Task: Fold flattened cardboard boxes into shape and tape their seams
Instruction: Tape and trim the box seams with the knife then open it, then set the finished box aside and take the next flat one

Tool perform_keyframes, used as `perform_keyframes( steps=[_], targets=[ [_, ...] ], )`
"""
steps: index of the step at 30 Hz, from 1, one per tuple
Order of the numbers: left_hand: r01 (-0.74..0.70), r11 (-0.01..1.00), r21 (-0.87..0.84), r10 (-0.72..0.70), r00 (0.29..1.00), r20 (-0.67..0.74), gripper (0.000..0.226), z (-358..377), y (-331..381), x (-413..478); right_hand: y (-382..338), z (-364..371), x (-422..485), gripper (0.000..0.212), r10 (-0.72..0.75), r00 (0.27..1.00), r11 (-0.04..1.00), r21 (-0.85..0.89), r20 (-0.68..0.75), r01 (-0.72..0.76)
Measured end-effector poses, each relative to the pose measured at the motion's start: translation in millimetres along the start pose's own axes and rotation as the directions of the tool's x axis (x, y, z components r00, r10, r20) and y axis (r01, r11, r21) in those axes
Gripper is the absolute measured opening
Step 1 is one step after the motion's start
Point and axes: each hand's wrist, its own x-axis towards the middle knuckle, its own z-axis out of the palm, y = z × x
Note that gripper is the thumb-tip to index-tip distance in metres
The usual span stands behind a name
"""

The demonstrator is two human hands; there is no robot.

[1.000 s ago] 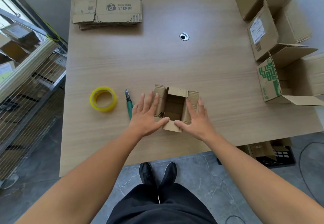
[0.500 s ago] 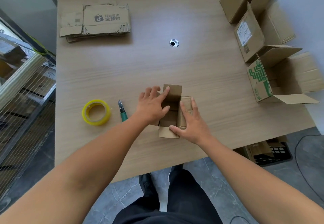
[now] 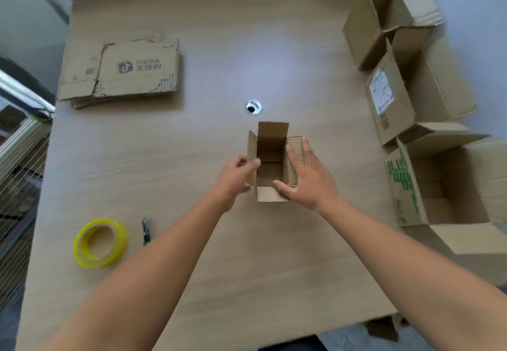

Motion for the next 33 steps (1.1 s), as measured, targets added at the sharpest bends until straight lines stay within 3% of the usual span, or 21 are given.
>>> perform_keyframes(
  steps=[4,11,19,23,26,28,31,33],
  targets=[
    [-0.026,0.999,-0.026,0.024,0.998,-0.066,0.008,57,42,53,47,-56,74,0.087,-0.011,0.999,0.993,-0.117,0.041,0.015],
    [-0.102,0.994,0.044,0.109,0.976,-0.190,0.025,165,160,186,136,-175,164,0.069,0.080,0.978,0.979,-0.168,-0.194,-0.113],
    [-0.147,0.989,-0.005,0.146,0.982,-0.117,0.028,246,261,280,180,-218,223,0.065,0.151,0.961,0.975,-0.128,-0.232,-0.184],
    [-0.222,0.970,0.093,0.228,0.972,-0.059,0.038,244,270,292,185,-221,230,0.063,0.166,0.948,0.979,-0.067,-0.272,-0.190],
    [-0.376,0.870,0.320,0.411,0.910,-0.048,0.042,204,255,280,161,-210,236,0.062,0.072,0.959,0.993,-0.073,-0.275,-0.095],
    [-0.449,0.743,0.496,0.527,0.850,-0.021,0.043,158,240,267,133,-197,244,0.061,0.017,0.964,0.999,-0.046,-0.266,-0.030],
    [-0.412,0.513,0.753,0.635,0.772,-0.011,0.043,73,214,246,77,-164,259,0.060,-0.068,0.978,0.997,0.015,-0.197,0.073],
    [-0.314,0.450,0.836,0.655,0.752,-0.070,0.043,11,196,231,29,-134,267,0.061,-0.130,0.983,0.987,0.076,-0.129,0.140]
  ],
)
